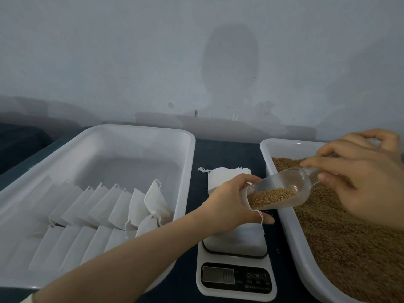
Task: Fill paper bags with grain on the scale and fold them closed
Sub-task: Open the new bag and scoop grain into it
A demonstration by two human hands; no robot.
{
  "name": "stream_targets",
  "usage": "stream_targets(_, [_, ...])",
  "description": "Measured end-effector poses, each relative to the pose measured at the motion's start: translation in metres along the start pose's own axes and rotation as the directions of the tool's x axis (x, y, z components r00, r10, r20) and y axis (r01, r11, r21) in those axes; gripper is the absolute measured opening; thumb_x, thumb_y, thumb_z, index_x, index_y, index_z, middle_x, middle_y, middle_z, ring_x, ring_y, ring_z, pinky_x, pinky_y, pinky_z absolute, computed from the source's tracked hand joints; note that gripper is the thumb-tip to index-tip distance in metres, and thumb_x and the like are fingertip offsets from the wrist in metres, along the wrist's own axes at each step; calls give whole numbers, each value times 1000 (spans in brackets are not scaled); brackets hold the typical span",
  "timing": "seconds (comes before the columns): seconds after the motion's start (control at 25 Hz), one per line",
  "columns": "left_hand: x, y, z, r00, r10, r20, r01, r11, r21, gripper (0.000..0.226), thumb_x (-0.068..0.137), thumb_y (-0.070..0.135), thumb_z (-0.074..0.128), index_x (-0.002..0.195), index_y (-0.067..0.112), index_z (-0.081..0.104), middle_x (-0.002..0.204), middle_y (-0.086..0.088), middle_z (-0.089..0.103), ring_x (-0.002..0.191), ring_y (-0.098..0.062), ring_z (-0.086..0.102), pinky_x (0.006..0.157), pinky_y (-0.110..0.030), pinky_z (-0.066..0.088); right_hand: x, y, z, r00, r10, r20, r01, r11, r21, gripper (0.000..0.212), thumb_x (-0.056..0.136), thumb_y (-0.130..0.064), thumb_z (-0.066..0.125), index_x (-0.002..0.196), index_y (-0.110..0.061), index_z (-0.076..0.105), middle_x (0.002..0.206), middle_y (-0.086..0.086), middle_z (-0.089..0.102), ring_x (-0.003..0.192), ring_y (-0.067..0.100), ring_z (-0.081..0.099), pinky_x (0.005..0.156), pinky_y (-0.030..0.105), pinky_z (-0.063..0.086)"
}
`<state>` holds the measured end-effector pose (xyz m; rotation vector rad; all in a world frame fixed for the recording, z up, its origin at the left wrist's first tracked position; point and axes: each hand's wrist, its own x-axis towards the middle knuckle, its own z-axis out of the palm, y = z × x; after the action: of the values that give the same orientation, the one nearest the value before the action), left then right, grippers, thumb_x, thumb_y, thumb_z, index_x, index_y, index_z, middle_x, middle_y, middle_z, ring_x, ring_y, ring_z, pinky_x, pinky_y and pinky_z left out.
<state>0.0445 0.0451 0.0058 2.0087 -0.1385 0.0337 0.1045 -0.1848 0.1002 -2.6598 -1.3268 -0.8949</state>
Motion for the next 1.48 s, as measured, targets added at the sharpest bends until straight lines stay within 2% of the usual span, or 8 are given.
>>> stream_targets(0.36, [-1, 3, -1, 1000, 3, 23, -3, 1000, 0, 72, 69, 36, 83, 128, 38, 43, 103, 25, 53, 94, 2, 57, 77, -8, 47, -4, 1, 1, 1000, 16, 7, -16, 1000, 6, 30, 78, -29, 48, 98, -30, 71, 88, -15, 57, 88, 13, 51, 96, 39, 17])
stream_targets(0.64, [0, 2, 1, 999, -16, 45, 15, 1000, 12, 77, 68, 34, 84, 132, 36, 42, 120, 13, 55, 105, -8, 57, 89, -20, 50, -2, -6, -3, 1000, 10, -23, -11, 999, -39, 32, 77, -27, 47, 95, -26, 73, 86, -9, 60, 86, 19, 55, 94, 41, 20])
stream_targets(0.76, [1, 1, 0, 999, -17, 52, 17, 1000, 14, 77, 68, 33, 84, 132, 35, 42, 119, 13, 55, 105, -8, 56, 88, -18, 48, -2, -9, -4, 1000, 13, -19, -14, 999, -51, 31, 76, -26, 48, 94, -24, 74, 85, -8, 61, 85, 21, 57, 93, 40, 19])
stream_targets(1.0, [1, 1, 1, 999, -17, 44, 16, 1000, 14, 76, 68, 35, 84, 132, 36, 43, 115, 15, 54, 101, -6, 56, 80, -11, 46, 2, -13, -7, 999, -6, -51, 3, 998, -68, 33, 76, -26, 46, 92, -22, 75, 84, -5, 62, 82, 25, 60, 93, 48, 26])
stream_targets(1.28, [0, 4, 0, 999, -18, 36, 17, 1000, 23, 74, 68, 36, 84, 130, 36, 44, 106, 21, 52, 97, -5, 54, 80, -13, 44, 10, -17, -15, 997, -61, -56, 53, 990, -131, 34, 77, -25, 44, 88, -19, 75, 82, -2, 63, 82, 28, 61, 94, 49, 27])
stream_targets(1.48, [0, 5, -1, 999, -29, 27, 28, 999, 43, 73, 67, 38, 84, 128, 38, 44, 102, 22, 51, 94, -3, 53, 77, -12, 42, 19, -24, -22, 984, -156, -88, 133, 966, -223, 22, 67, -13, 56, 78, -16, 74, 78, 2, 63, 78, 29, 60, 95, 46, 24])
